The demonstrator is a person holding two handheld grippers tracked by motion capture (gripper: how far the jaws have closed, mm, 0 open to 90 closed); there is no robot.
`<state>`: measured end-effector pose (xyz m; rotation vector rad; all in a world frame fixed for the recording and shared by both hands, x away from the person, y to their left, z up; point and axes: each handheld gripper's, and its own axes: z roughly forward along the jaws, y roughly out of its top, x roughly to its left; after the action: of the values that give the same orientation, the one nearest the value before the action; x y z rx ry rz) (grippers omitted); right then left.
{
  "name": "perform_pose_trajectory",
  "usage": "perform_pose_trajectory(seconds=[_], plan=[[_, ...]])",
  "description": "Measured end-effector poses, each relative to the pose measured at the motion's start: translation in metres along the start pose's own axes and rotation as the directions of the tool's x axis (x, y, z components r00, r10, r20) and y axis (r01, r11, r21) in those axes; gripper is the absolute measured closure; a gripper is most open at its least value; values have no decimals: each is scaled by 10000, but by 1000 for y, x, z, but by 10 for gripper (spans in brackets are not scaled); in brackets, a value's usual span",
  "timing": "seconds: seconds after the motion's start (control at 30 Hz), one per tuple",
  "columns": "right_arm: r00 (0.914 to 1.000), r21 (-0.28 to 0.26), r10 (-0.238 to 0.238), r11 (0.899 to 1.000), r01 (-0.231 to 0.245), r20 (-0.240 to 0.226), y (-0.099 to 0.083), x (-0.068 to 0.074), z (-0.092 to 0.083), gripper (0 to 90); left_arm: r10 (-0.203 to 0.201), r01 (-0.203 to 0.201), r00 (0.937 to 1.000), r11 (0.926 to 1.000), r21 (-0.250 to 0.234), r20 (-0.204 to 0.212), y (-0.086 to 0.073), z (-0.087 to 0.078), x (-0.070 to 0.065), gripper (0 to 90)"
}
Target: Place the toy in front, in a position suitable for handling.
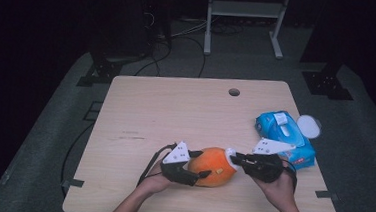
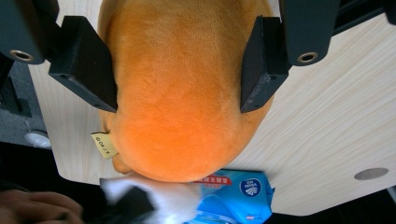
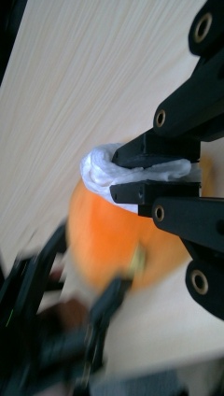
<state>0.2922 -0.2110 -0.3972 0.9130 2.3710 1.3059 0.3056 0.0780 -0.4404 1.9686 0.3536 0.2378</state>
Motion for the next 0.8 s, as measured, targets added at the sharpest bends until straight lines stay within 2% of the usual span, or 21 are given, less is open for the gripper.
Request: perform_pose_trajectory(seconds=[0.03, 0.07, 0.1, 0.17, 0.27, 0.33, 0.37, 0.43, 0.53, 0.57, 0.63, 0.67, 0.73, 0.77, 0.8], plan=[[9998, 78, 199, 9998, -199, -9, -3, -4, 0, 814, 17, -17, 10000, 10000, -12, 21, 0, 0, 0, 311], [9984, 99, 501, 9987, -499, -251, -8, -10, 1, 814, 40, -40, 10000, 10000, -19, 32, 0, 0, 0, 307], [9974, 100, 602, 9982, -598, -405, -9, -11, 2, 814, 122, -122, 9999, 9999, 6, 28, 1, 1, -1, 302], [9968, 5, 515, 9987, -515, -609, -7, -7, 2, 814, 239, -239, 9997, 9997, 2, 29, 1, 2, -3, 291], [9940, -389, 261, 9988, -304, -1059, 2, 3, 0, 814, 679, -679, 9976, 9977, 19, 159, 3, 4, -8, 291], [9905, -543, 116, 9983, -192, -1373, 7, 9, -1, 814, 1074, -1077, 9939, 9941, 119, 245, 5, 7, -14, 287], [9920, -509, -95, 9987, 31, -1258, 9, 12, -1, 814, 1097, -1101, 9937, 9938, 154, 233, 6, 8, -16, 280], [9935, -329, -225, 9993, 190, -1113, 7, 12, 1, 814, 954, -961, 9949, 9952, 192, 342, 5, 6, -14, 260], [9954, -128, 151, 9998, -164, -943, 1, 0, 0, 814, 559, -565, 9972, 9983, 120, 495, 3, 2, -7, 252], [9960, -3, 283, 9996, -284, -843, -3, -5, 0, 814, 451, -457, 9976, 9989, 89, 520, 3, 1, -6, 226], [9945, 90, 437, 9990, -430, -954, -6, -9, 1, 813, -73, 65, 9992, 9998, 197, 402, 4, 0, -1, 152], [9941, 117, 462, 9989, -453, -984, -7, -8, 1, 813, -469, 456, 9984, 9980, 427, 309, 4, 1, 2, 96], [9948, 121, 331, 9994, -321, -968, -5, -6, 1, 813, -1036, 1004, 9930, 9933, 567, 563, 1, 3, 6, 65], [9946, 100, 296, 9995, -287, -995, -5, -5, 3, 813, -1201, 1163, 9908, 9913, 623, 621, -1, 6, 6, 66], [9939, 95, 303, 9995, -294, -1056, -4, -3, 4, 813, -1187, 1144, 9904, 9915, 618, 707, -3, 7, 6, 94]])
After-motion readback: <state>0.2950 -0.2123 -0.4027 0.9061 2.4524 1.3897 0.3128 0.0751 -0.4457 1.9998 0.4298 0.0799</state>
